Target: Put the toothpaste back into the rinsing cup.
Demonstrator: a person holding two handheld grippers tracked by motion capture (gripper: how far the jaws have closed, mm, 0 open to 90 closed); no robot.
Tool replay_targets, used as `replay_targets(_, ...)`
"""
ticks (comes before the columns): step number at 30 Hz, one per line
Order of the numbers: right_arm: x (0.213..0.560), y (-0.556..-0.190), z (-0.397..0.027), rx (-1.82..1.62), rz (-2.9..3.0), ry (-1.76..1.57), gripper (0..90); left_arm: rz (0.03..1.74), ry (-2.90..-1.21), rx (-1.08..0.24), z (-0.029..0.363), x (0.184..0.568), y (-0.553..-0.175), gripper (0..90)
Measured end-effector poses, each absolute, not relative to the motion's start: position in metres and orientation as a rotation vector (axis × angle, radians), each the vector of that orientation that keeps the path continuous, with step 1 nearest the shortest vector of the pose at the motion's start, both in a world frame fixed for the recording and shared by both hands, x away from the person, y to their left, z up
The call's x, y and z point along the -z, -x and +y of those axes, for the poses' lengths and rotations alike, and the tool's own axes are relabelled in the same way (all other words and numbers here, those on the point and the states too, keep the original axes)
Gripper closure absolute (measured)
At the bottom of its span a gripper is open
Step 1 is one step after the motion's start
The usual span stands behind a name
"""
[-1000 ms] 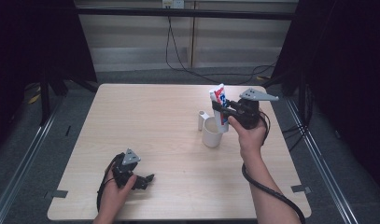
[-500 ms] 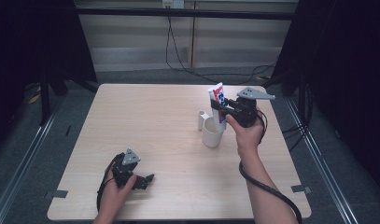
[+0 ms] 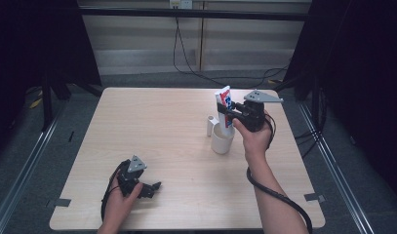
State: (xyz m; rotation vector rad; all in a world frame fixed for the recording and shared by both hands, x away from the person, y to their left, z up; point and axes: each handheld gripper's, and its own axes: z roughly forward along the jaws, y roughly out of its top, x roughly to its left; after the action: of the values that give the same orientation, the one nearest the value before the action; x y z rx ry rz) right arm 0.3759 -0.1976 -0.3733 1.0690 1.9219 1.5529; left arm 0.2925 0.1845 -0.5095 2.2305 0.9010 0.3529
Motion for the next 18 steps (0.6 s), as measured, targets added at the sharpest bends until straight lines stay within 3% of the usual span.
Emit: replay_targets(18, 0.389, -0.379, -0.201, -1.544, 1.907, -1.106, 64.4, 0.900, -2.231, -0.353, 0.185, 0.509, -0.293, 0.0)
